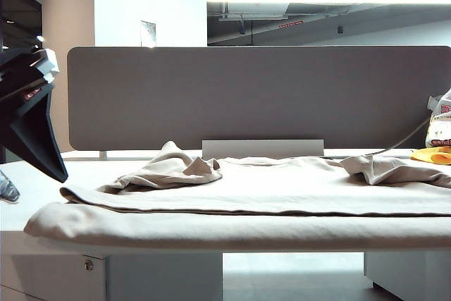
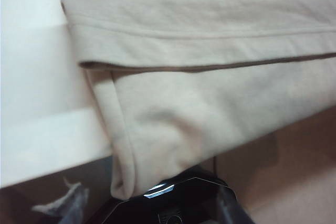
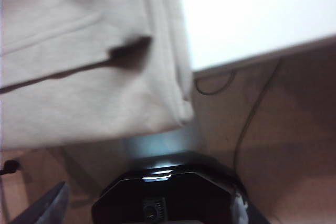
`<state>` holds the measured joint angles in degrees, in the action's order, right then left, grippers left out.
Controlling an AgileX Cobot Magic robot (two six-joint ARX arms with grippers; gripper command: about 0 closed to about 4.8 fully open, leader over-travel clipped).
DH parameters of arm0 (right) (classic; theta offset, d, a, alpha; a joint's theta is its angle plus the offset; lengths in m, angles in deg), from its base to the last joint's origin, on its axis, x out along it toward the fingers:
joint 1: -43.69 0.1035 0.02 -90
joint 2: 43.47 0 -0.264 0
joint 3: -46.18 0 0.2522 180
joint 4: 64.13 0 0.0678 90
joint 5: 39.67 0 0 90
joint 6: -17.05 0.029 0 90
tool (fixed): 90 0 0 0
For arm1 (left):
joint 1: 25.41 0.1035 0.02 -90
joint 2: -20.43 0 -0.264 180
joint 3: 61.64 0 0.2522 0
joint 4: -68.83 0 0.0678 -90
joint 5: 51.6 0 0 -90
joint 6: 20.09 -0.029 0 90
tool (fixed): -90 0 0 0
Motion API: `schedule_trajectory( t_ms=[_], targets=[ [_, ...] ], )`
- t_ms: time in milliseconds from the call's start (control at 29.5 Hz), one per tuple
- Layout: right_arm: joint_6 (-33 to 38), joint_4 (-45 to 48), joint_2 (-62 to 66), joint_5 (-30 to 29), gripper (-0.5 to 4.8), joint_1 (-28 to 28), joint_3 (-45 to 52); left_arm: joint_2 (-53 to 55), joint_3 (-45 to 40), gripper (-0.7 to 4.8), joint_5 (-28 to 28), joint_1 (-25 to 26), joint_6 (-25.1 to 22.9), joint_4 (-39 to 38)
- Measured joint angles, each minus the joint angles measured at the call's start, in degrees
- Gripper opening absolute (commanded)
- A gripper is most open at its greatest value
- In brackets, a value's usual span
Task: Fold the bottom side of the T-shirt horizontally towards the center, about one-third of the way, then fold the sleeve back towards the center, creating a straight line along the edge of the T-shirt, and finally fold the bottom of the T-shirt up towards the top, creating a neat rectangle.
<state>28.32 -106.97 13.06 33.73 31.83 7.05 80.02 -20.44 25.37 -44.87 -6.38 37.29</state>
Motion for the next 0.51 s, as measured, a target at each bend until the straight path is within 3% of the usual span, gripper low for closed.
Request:
schedule_trajectory(
  t_ms=[509],
  targets=[
    [3.9, 5.0, 2.2, -0.1, 3.75, -2.1, 0.0, 8.2, 0.0, 3.19, -0.8, 0.0, 2.5, 4.1]
  ],
)
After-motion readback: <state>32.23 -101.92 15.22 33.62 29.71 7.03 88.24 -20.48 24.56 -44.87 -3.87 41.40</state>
